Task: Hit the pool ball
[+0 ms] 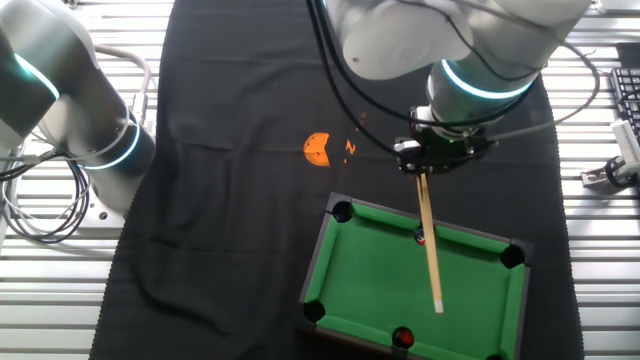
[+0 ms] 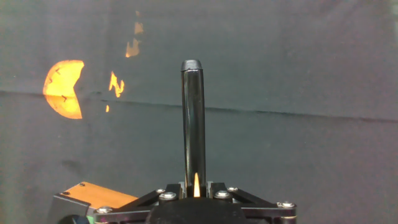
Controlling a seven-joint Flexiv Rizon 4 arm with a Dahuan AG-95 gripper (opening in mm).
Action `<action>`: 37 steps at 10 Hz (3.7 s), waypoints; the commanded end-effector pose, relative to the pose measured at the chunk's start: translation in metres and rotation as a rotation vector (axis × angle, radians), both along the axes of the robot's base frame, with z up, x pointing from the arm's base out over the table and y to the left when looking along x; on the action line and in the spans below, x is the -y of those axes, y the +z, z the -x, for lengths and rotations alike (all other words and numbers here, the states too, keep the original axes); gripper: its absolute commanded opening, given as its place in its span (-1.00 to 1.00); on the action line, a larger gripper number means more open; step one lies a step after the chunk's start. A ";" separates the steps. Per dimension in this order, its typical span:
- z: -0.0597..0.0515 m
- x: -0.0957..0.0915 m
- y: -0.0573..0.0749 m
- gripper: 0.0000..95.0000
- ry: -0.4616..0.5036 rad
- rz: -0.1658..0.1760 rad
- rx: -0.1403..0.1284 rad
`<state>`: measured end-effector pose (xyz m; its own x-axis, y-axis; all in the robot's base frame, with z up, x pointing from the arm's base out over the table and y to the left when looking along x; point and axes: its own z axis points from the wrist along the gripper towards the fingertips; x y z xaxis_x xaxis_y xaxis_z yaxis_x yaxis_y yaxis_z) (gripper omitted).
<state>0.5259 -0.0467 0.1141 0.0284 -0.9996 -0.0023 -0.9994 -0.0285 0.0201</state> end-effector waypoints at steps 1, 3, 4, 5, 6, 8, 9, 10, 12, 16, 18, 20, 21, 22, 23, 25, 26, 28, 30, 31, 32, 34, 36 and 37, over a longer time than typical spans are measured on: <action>-0.001 0.000 0.000 -1.00 -0.004 -0.016 0.000; 0.004 -0.002 0.003 -1.00 -0.010 -0.010 -0.001; 0.004 -0.004 0.002 -1.00 -0.013 -0.010 -0.001; 0.004 -0.006 0.001 -1.00 -0.014 -0.004 -0.001; 0.005 -0.006 0.000 -1.00 -0.010 0.004 0.002; 0.012 -0.003 -0.004 -1.00 -0.019 -0.002 0.010; 0.020 -0.001 -0.008 -1.00 -0.019 -0.006 0.016; 0.033 0.003 -0.014 -1.00 -0.022 -0.003 0.027; 0.037 0.005 -0.019 -1.00 -0.010 -0.030 0.034; 0.037 0.006 -0.018 -1.00 -0.028 -0.064 0.051; 0.037 0.006 -0.018 -1.00 -0.031 -0.074 0.054; 0.037 0.006 -0.018 -1.00 -0.030 -0.075 0.057; 0.037 0.006 -0.018 -1.00 -0.031 -0.077 0.059; 0.037 0.006 -0.018 -1.00 -0.031 -0.078 0.059; 0.037 0.006 -0.018 -1.00 -0.028 -0.079 0.061; 0.037 0.006 -0.018 -1.00 -0.029 -0.081 0.063; 0.037 0.006 -0.018 -1.00 -0.029 -0.082 0.065; 0.037 0.006 -0.018 -1.00 -0.032 -0.089 0.068; 0.037 0.006 -0.018 -1.00 -0.032 -0.090 0.071; 0.037 0.006 -0.018 -1.00 -0.033 -0.091 0.072; 0.037 0.006 -0.018 -1.00 -0.033 -0.091 0.073; 0.037 0.006 -0.019 -1.00 -0.038 -0.091 0.075; 0.036 0.007 -0.022 -1.00 -0.041 -0.087 0.072; 0.036 0.007 -0.023 -1.00 -0.040 -0.088 0.074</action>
<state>0.4907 -0.0542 0.0887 -0.0085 -0.9958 -0.0910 -0.9985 0.0134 -0.0529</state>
